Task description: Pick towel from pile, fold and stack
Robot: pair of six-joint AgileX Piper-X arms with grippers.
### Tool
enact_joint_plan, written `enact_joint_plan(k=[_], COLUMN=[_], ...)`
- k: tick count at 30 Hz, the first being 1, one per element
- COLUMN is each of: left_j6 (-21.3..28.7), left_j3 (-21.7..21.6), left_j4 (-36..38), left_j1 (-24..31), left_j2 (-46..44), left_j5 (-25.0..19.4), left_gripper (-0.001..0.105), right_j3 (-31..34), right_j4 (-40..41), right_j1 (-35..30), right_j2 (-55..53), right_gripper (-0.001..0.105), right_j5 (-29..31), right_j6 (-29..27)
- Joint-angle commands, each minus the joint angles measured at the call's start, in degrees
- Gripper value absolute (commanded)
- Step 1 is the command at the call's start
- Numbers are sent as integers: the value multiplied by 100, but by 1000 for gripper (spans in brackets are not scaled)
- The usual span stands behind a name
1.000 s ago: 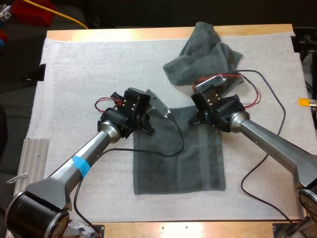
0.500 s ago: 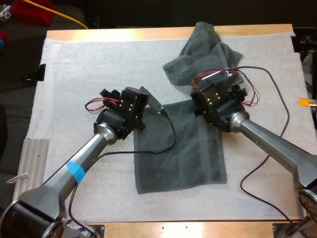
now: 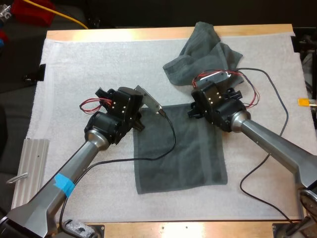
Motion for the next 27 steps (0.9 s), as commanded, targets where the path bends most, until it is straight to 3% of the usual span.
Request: enact_joint_plan(k=[1, 7, 11, 16, 22, 27], left_j6=[-123, -346, -509, -958, -1664, -1909], left_j3=[-43, -43, -43, -43, -43, -43], left_j4=[103, 164, 216, 802, 1387, 1677], left_j1=[3, 3, 3, 3, 3, 3], left_j2=[-46, -46, -46, -46, -62, -371], left_j5=[175, 415, 449, 767, 1313, 1527], left_gripper=[68, 68, 68, 68, 68, 68], right_j3=[-23, -23, -23, -23, -11, -11], right_j4=[48, 441, 738, 1039, 1403, 1698], right_j1=[-132, -681, -881, -882, -882, -882], right_j2=[-76, -76, -76, -138, -484, -875], right_gripper=[84, 84, 84, 84, 84, 84], right_j5=[-177, -937, -1427, -1827, -1935, -1948], right_j6=[152, 775, 780, 770, 788, 840])
